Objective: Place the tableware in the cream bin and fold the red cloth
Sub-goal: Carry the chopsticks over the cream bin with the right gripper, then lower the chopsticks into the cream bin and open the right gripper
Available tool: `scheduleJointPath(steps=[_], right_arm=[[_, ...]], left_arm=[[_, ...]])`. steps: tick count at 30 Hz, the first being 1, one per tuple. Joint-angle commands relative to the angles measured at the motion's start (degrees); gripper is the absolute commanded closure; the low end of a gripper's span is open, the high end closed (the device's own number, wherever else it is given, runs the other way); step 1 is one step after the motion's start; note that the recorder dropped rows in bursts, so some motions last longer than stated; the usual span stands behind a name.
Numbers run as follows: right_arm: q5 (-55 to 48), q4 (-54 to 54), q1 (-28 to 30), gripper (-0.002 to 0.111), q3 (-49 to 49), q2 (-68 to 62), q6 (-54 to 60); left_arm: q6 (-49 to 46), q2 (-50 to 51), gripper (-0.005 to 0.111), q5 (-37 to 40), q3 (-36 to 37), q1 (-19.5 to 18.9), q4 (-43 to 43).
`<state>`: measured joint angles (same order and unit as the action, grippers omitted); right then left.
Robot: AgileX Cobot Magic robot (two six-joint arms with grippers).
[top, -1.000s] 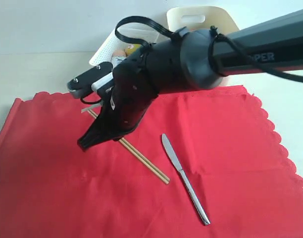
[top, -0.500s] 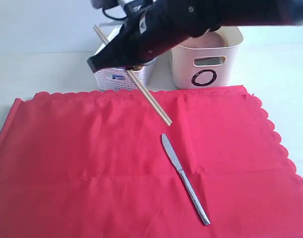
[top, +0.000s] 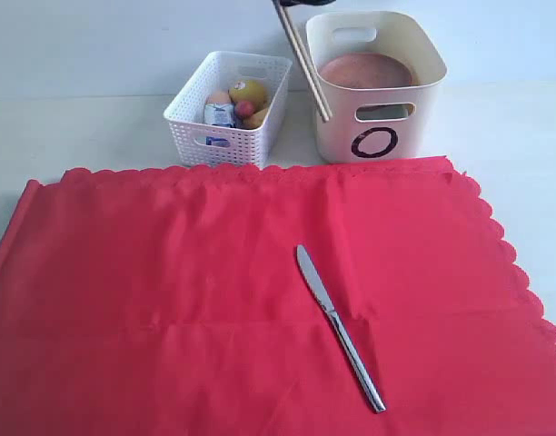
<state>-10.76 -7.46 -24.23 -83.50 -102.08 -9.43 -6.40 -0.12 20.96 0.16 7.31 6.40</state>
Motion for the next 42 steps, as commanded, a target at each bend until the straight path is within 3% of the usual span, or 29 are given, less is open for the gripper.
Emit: scheduleJointPath(steps=[1, 13, 19, 28, 42], right_arm=[[9.67, -0.24, 3.17, 0.108, -0.42, -0.38, 0.2], [25.95, 0.4, 11.26, 0.108, -0.42, -7.72, 0.21], [32.81, 8.19, 14.41, 0.108, -0.42, -11.81, 0.36], [32.96, 13.44, 15.56, 0.107, -3.4, -17.0, 0.36], [33.06, 13.61, 15.56, 0.064, -3.4, -17.79, 3.88]], left_arm=[[0.32, 0.12, 0.107, -0.6, -0.16, 0.29, -0.13], [0.32, 0.12, 0.107, -0.6, -0.16, 0.29, -0.13], [0.32, 0.12, 0.107, -0.6, -0.16, 0.29, -0.13], [0.32, 0.12, 0.107, -0.6, -0.16, 0.29, -0.13], [0.32, 0.12, 0.107, -0.6, -0.16, 0.29, -0.13]])
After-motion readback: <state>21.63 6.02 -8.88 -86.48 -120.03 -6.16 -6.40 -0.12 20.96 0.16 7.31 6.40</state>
